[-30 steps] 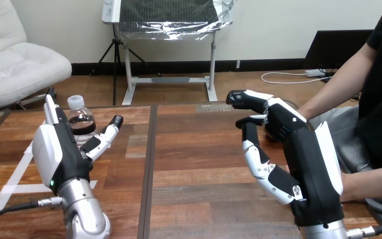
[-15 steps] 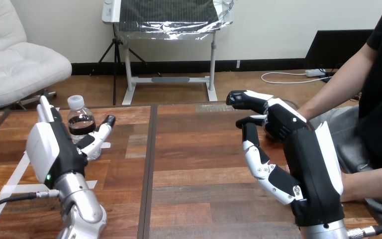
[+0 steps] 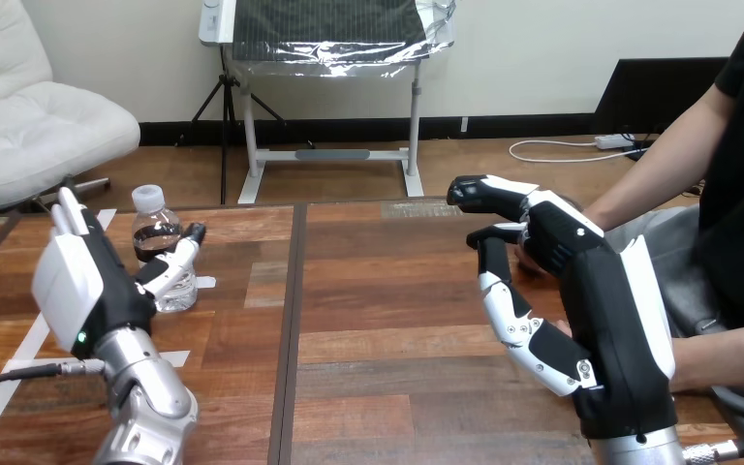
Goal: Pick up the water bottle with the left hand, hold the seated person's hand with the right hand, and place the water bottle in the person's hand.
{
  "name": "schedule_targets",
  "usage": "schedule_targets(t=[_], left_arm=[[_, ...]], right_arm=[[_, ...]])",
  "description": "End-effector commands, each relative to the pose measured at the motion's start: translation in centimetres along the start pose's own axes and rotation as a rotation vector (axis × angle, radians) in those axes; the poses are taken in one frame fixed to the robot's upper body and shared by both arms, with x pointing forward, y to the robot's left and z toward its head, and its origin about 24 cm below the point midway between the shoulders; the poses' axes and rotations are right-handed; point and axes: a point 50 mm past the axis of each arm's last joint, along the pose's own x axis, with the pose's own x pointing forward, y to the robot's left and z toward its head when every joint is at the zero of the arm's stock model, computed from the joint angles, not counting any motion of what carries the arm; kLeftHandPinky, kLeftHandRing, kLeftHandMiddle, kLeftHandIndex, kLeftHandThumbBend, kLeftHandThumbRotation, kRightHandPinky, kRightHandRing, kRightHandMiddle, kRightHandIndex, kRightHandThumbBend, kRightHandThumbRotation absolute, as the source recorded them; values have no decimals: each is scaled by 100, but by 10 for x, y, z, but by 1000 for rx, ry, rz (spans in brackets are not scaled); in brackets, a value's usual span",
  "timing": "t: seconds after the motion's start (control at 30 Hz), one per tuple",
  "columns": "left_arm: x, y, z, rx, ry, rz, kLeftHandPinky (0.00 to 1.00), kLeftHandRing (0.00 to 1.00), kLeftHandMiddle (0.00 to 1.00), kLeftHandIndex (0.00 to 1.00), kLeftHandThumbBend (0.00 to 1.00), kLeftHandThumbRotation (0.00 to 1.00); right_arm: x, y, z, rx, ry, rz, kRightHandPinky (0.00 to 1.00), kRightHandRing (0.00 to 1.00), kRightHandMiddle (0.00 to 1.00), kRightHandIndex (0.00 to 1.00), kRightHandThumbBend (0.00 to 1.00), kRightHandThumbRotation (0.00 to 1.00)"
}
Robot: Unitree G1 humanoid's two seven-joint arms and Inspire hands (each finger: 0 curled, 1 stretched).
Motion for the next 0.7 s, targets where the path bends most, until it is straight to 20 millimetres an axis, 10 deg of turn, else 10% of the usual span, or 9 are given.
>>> schedule_targets(t=[0.0,0.67], left_arm=[[24,11,29,-25,-85,67,90,98,100,100,85,41],[39,18,29,2,-30,31,87,95,99,98,87,48]], right_arm=[[13,-4,9,-15,-77,-1,60,74,77,68,5,0],[12,-6,8,-25,-83,6,57,72,77,68,6,0]])
